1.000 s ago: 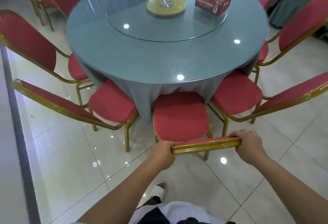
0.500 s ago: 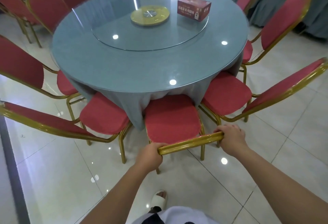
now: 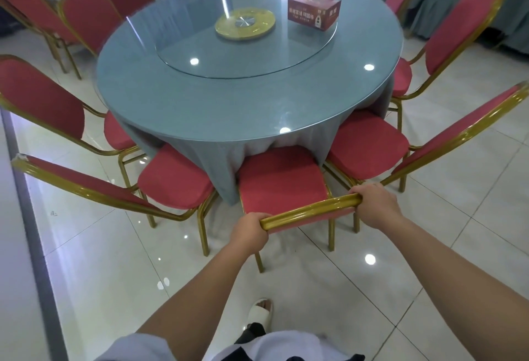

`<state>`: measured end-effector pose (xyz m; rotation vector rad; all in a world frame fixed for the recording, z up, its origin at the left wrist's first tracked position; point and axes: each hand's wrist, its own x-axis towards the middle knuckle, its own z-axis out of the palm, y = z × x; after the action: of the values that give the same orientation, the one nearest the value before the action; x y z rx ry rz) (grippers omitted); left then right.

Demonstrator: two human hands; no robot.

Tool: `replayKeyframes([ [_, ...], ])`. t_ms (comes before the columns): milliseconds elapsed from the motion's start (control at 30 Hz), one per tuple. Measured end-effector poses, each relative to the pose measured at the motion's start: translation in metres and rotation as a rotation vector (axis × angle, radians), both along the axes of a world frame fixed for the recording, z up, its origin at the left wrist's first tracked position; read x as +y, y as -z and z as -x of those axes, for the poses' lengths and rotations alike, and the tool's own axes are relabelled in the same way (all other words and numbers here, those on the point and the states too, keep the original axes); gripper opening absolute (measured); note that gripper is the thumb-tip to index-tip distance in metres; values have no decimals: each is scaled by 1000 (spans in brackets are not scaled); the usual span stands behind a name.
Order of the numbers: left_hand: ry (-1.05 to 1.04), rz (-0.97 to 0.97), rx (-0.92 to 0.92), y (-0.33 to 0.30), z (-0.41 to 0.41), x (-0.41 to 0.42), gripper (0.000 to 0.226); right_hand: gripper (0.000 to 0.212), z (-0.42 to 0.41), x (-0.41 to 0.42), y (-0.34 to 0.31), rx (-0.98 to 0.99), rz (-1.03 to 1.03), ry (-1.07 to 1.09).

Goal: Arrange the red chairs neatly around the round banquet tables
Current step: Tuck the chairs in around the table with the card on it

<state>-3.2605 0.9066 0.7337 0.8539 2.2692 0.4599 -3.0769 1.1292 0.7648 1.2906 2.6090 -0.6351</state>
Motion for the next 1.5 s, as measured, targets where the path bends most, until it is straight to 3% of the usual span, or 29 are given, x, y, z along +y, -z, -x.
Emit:
replayKeyframes([
  [300,-31,10,31,6,5,-1,35,27,1,-12,12,4,-81,90],
  [500,-11,20,57,4,-1,4,28,32,-2,-5,7,-13,-20,79],
  [667,-23,40,93,-6,-6,2,42,79,-25,-2,-1,-33,140,-59],
  [767,-73,-31,29,-20,-22,4,69,83,-60,-11,-3,63,148,-101],
  [933,185,-152,115,-57,-73,28,75,76,-141,-24,-4,139,199,-28],
  [1233,437,-303,118,-82,-163,108,68,72,-243,27,-31,327,179,201],
  [1367,589,-285,83,-81,-190,156,69,72,-263,59,-38,389,175,257],
  [1500,570,-204,6,-69,-204,224,76,70,-272,106,-38,420,168,292],
])
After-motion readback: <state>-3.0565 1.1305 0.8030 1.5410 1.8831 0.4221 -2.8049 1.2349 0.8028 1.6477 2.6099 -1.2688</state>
